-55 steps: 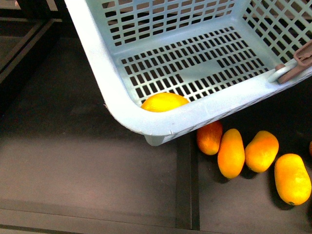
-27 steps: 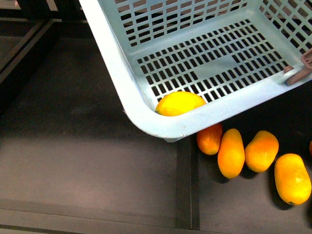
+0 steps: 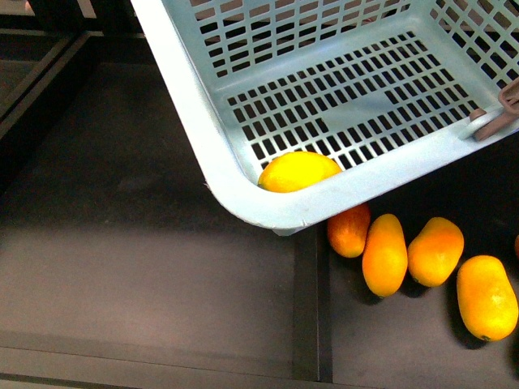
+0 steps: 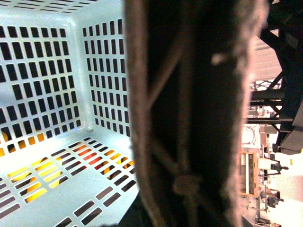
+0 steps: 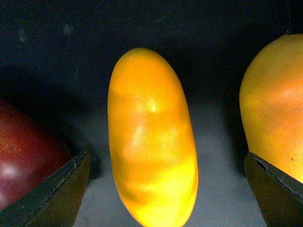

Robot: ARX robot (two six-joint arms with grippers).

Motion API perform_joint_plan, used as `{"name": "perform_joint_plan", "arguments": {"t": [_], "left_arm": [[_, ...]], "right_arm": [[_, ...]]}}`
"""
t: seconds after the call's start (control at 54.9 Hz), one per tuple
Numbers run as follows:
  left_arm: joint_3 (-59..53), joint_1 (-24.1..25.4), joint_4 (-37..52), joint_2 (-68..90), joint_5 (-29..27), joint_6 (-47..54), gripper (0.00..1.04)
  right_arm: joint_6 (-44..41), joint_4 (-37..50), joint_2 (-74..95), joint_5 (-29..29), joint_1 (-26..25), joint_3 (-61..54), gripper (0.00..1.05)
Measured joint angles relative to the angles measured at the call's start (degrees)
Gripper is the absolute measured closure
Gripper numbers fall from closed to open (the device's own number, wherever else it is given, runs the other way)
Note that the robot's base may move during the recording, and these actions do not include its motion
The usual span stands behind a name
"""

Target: Pick lemon and mango into basket

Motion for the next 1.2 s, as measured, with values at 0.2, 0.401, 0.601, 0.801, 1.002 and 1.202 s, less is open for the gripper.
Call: {"name": "perform_joint_plan", "arguments": {"t": [0.2,0.401,0.601,0.801,1.002,1.202], "left_arm": [[0.0,0.0,0.0,0.0,0.0,0.0,1.01],[0.0,0.0,0.0,0.0,-0.1,0.0,1.01],[0.0,0.0,0.0,0.0,-0.1,0.0,1.01],[0.0,0.0,0.0,0.0,0.0,-0.1,1.01],[0.0,0.0,0.0,0.0,-0.3,0.0,1.01],[0.0,0.0,0.0,0.0,-0.2,0.0,1.01]], "right_arm": [[2.3,0.2,3.1,1.0,1.2,2.7,0.09],[3.6,0.1,5.3,2.2,2.2,4.7,0.09],[5.2,0.0,6.4,2.6,2.7,5.8,0.29],[5.3,-0.1,5.3,1.3,1.6,4.6,0.51],[5.3,-1.0,-1.4,-4.1,-1.7,0.2,0.52],[5.4,-3.5,-13.9,-12.2,-5.0,-4.6,0.52]]}}
